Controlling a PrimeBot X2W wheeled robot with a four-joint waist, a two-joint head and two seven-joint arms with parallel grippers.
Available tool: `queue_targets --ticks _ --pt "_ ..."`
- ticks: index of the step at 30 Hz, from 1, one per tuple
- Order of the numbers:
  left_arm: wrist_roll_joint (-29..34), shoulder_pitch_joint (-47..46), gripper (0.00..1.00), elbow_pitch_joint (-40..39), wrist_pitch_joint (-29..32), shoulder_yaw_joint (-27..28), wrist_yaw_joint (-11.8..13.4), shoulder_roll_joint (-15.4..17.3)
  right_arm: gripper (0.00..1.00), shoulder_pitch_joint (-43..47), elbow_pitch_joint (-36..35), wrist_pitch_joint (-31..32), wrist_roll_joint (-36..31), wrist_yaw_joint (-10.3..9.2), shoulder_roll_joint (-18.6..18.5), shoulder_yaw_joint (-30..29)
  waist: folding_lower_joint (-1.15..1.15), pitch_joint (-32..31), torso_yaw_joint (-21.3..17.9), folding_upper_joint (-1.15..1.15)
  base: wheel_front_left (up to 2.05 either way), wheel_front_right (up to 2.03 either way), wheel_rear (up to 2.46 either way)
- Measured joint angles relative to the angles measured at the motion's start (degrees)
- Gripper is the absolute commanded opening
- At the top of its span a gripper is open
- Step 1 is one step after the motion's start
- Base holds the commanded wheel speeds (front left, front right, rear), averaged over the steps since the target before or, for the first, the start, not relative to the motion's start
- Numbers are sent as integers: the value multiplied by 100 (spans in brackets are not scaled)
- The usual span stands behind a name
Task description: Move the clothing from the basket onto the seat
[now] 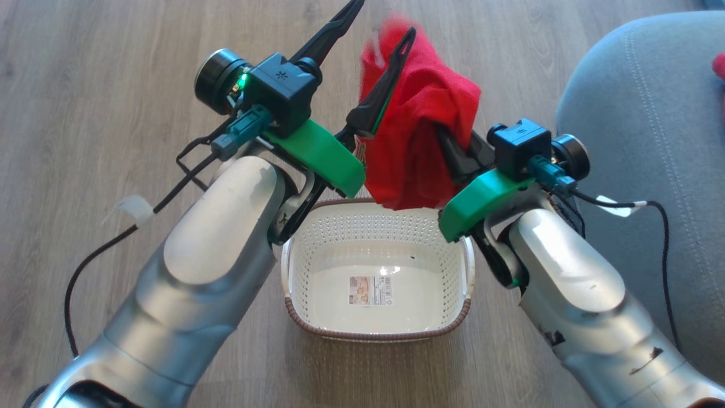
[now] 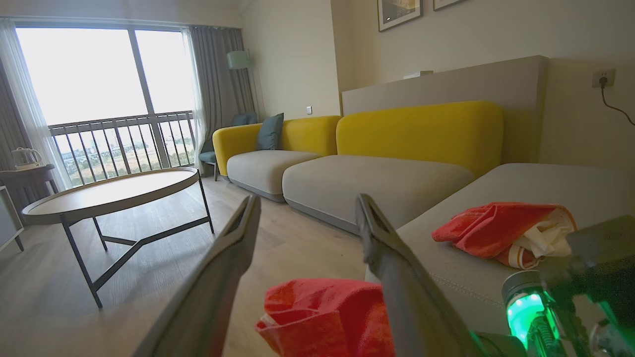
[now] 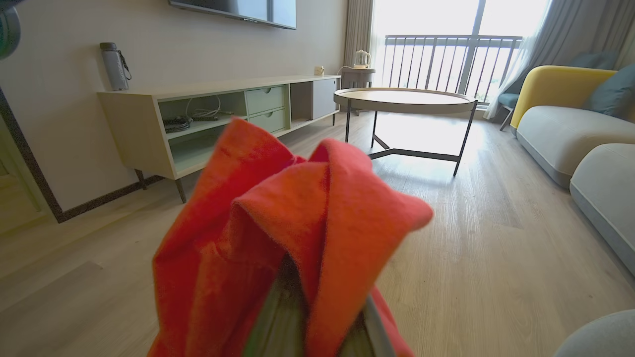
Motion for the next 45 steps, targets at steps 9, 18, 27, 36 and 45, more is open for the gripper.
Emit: queue_targets --ticks 9,18,27,36,45 --pt "-201 226 100 289 1 -188 -103 204 0 298 -296 0 -38 0 -21 -450 0 6 -398 0 0 0 0" --pt "-477 421 100 515 62 -571 -157 369 0 647 -569 0 -104 0 -64 -912 0 49 -1097 0 0 0 0" --pt "-758 595 100 705 101 -1005 -159 511 0 991 -857 0 -178 0 -77 -1216 0 79 -1784 0 0 0 0" --pt "-1005 745 100 736 43 -1272 -159 583 0 1377 -1162 0 -177 0 -74 -1378 0 -23 -2601 0 0 0 0" --pt "-1060 772 100 705 -3 -1594 -159 501 0 1892 -1694 0 -204 0 -103 -1901 0 -104 -3131 0 0 0 0"
